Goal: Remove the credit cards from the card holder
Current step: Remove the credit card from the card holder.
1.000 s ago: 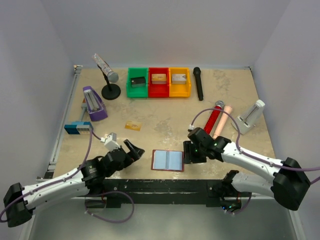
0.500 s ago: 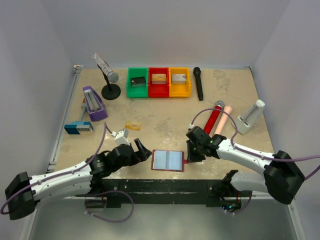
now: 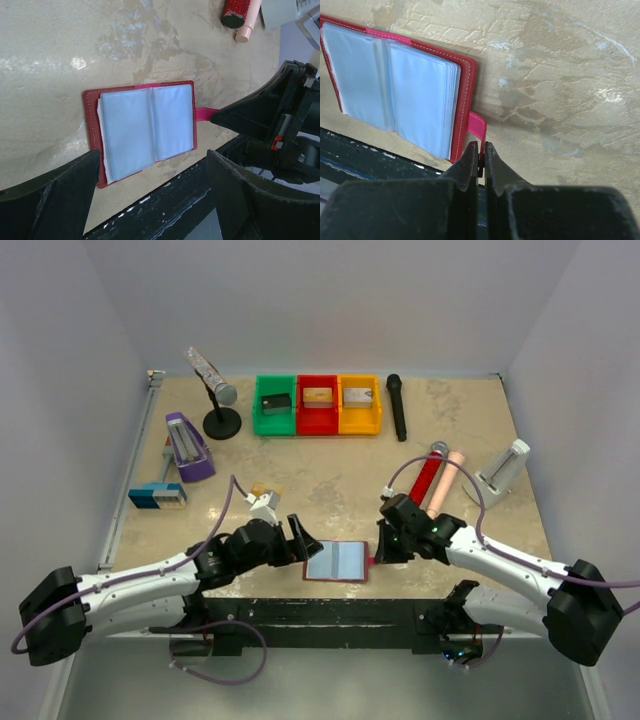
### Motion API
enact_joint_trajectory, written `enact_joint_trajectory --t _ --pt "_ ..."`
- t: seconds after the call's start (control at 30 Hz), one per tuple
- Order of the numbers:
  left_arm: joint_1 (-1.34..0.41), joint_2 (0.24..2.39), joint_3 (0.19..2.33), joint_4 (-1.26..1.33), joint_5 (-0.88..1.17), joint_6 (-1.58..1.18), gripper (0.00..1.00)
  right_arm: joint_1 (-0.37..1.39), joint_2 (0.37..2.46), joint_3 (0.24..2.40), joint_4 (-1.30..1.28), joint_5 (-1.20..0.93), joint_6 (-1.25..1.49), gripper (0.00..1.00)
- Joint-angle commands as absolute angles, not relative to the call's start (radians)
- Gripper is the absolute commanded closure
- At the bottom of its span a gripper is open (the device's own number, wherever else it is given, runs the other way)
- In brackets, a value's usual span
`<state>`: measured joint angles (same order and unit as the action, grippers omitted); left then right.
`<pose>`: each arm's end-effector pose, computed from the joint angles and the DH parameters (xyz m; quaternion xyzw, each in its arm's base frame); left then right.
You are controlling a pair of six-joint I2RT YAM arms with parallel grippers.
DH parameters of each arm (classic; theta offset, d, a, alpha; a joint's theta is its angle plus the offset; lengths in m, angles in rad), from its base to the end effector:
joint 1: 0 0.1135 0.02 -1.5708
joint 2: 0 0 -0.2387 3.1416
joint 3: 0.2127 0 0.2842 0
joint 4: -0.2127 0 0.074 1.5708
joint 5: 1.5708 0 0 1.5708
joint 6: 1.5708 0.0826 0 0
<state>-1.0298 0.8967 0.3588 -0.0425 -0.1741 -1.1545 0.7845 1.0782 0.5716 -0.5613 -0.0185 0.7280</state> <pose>0.1514 -0.2243 0.1240 -0.0958 0.8723 -0.3850 0.2859 0.1791 0.1809 0.1043 -0.0297 0.9681 0.1772 0.1748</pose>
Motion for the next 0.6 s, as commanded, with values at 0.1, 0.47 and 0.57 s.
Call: enact_joint_trajectory --t 0.1,0.47,0.57 --pt "-1.038 1.063 0.431 0.051 -0.08 -1.112 0.15 0.782 1.057 0.529 -0.542 -0.041 0.724 1.0" --pt "-1.045 1.127 0.443 0.081 -0.077 -1.112 0.18 0.781 1.057 0.522 -0.529 -0.064 0.724 1.0" --pt "-1.048 1.147 0.448 0.101 -0.064 -1.103 0.19 0.782 1.06 0.522 -0.526 -0.066 0.726 1.0"
